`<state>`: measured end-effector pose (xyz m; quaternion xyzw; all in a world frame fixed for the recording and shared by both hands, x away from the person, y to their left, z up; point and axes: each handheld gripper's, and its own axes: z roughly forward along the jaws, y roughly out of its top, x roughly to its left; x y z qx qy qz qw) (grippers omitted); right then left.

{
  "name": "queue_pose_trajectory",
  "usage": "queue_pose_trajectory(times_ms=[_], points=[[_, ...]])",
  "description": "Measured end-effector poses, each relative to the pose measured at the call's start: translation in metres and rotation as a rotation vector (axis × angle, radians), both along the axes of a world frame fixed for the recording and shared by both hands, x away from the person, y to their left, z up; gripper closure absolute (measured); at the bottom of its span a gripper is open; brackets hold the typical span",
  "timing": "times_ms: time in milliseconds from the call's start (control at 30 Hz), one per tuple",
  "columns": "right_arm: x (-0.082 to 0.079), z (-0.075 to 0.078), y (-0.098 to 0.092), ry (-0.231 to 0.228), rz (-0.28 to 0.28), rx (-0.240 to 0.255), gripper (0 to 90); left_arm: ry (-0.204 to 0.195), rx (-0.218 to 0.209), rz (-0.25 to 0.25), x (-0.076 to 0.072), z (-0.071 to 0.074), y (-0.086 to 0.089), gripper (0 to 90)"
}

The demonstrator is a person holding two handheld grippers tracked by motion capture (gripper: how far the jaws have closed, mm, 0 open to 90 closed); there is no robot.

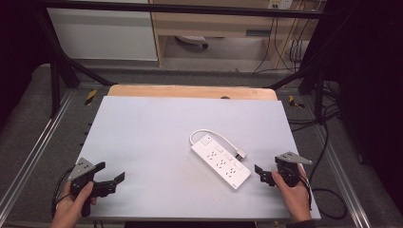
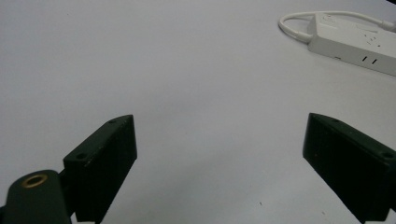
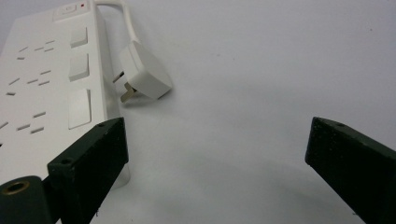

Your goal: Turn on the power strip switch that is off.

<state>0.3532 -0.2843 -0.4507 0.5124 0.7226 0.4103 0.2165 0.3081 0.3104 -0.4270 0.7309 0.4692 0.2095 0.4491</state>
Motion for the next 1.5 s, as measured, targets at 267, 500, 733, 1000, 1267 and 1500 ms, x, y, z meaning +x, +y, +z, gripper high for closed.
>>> queue_pose_trajectory(times_ms=[267, 500, 733, 1000, 1267, 1500], points=[[-0.001, 0.003, -0.002, -0.016, -0.003, 0.003, 6.1, 0.011, 0.000, 0.004, 0.001, 0.000, 0.000, 9.4], [-0.001, 0.007, -0.004, -0.010, -0.007, 0.019, 5.4, 0.018, -0.006, 0.009, 0.001, -0.001, 0.001, 9.1], [-0.004, 0.016, -0.005, -0.049, -0.004, 0.047, 4.4, 0.015, -0.008, 0.011, 0.001, 0.000, 0.001, 8.4], [-0.006, 0.022, -0.004, -0.063, 0.003, 0.071, 3.4, 0.016, -0.010, 0.011, 0.001, 0.000, 0.002, 8.2], [-0.008, 0.031, -0.002, -0.099, 0.024, 0.089, 3.1, 0.017, -0.011, 0.011, 0.001, 0.000, 0.001, 7.6], [-0.010, 0.039, 0.000, -0.126, 0.029, 0.094, 3.0, 0.018, -0.010, 0.010, 0.001, 0.000, 0.002, 7.5]])
